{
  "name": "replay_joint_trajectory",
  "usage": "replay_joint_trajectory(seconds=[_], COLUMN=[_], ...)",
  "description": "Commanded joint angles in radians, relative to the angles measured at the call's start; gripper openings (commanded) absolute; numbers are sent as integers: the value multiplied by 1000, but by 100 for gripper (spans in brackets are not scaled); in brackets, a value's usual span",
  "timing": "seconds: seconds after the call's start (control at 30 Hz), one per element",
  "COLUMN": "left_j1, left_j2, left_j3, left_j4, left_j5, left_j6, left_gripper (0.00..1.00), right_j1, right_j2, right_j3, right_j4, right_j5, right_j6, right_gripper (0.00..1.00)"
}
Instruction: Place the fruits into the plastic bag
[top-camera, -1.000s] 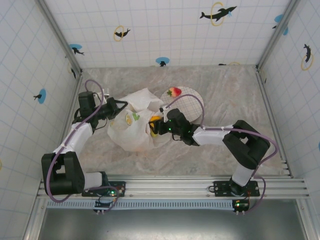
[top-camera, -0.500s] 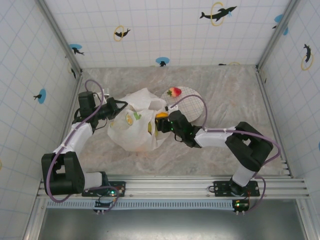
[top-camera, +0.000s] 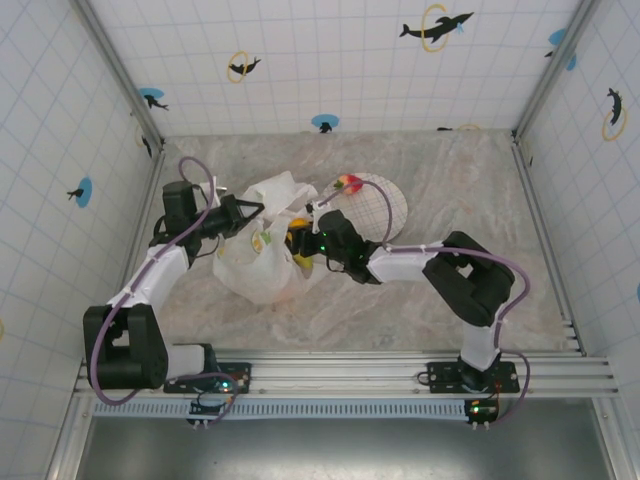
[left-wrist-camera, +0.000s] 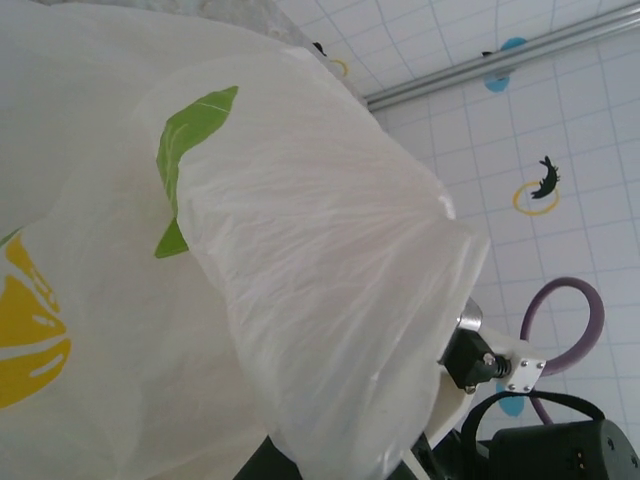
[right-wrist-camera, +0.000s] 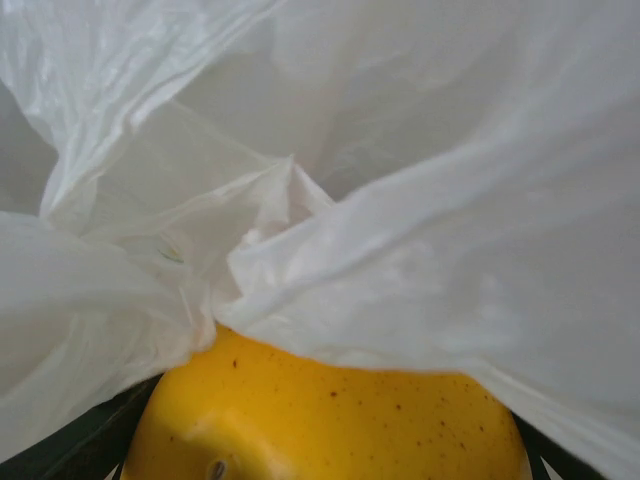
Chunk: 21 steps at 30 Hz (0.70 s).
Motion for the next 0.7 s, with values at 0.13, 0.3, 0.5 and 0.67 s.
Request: replay_joint_trajectory(seconds=[0.13,0.3,0.5,0.67], left_j1=[-23,-26,-26,-27], left_j2=[-17,-19,-24,-20], left_j3=[-5,-2,-1,4], left_j4=[61,61,48,23], left_j5=[42,28,8,-4], left_j6=[-32,-36,-28,-13], left_gripper=[0,0,0,0], right_j1=[15,41,49,41], right_j2=[119,163,219,213], right_j3=[156,209,267,294], right_j4=[93,96,48,-13], right_j5=[-122,-140,-136,-142], right_j6=[72,86,109,72], right_gripper=[60,63,70,86])
